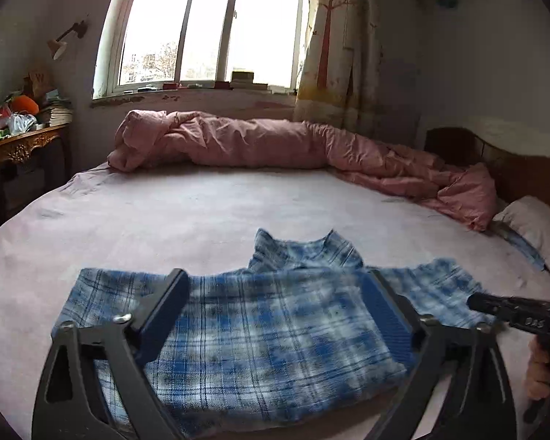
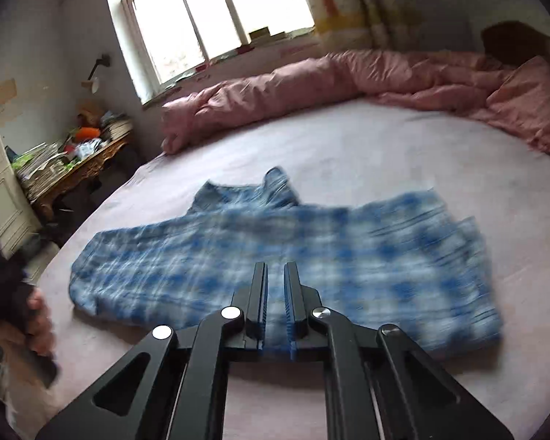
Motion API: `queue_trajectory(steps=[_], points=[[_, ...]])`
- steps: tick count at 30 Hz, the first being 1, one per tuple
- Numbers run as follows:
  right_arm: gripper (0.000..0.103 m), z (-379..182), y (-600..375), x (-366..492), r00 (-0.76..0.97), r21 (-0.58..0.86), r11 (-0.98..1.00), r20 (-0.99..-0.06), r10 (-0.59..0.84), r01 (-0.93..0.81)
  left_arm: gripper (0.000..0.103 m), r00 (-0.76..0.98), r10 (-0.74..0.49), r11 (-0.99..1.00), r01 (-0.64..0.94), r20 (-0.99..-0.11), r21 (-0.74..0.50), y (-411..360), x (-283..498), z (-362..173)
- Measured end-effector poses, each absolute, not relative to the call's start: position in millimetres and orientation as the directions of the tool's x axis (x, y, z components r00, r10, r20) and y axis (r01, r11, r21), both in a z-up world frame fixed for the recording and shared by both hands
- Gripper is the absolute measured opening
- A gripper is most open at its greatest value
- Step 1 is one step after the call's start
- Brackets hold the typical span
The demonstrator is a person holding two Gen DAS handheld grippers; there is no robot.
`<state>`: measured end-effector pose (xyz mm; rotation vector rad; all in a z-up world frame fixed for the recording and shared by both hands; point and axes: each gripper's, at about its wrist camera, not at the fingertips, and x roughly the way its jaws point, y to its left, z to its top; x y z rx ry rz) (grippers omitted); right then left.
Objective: Fold large clothes
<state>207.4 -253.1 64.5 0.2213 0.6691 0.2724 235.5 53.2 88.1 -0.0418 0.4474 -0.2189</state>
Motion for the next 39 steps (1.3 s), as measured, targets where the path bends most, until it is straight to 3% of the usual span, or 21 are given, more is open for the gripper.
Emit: queue_trajectory(steps=[1,3,5,8,16,21,33,36,39], points=[[0.01,61.0,-242.2,210.3,0.733,0.267,0.946,-0.603,0.314,-0.185,0.067,0.862,-0.203,0.979,0.193,-0.465,-0.068,51.4,241.7,73.4],[0.01,53.3,-223.9,216.8,0.704,0.218,0.956,-0.647,0.292,-0.197,0.04,0.798,-0.189,0.98,0.194,-0.573,-0.052,46.1,256.9,40.9],[0.01,42.1,-209.9,229.2,0.647,0.213,0.957,-0.705,0.29,-0.197,0.033,0.719,-0.162,0.985,0.159,-0.676,-0.067,44.9,272.5,21.1],[0.01,13.2,-198.2,264.4,0.492,0.246,0.964,-0.83,0.265,-0.104,0.032,0.718,-0.151,0.987,0.148,-0.679,-0.063,44.3,274.1,19.3],[0.01,9.0,-181.9,360.0,0.469,0.145,0.989,-0.872,0.144,-0.034,0.031,0.689,-0.141,0.986,0.159,-0.711,-0.041,34.8,276.2,7.6],[0.01,1.0,-185.3,396.3,0.486,0.189,0.982,-0.86,0.157,0.016,0.032,0.695,-0.142,0.987,0.155,-0.705,-0.045,40.0,272.6,9.4],[0.01,10.8,-192.2,215.7,0.443,0.071,0.984,-0.886,0.137,-0.163,0.031,0.694,-0.111,0.987,0.16,-0.712,0.002,35.2,270.6,10.4],[0.01,19.1,-224.3,187.5,0.555,0.079,0.996,-0.827,0.085,-0.036,0.032,0.693,-0.123,0.987,0.161,-0.711,-0.014,37.1,270.9,10.2],[0.01,25.4,-276.9,172.4,0.651,0.203,0.968,-0.757,0.059,0.148,0.033,0.691,-0.13,0.987,0.162,-0.712,-0.023,38.5,271.5,10.1]])
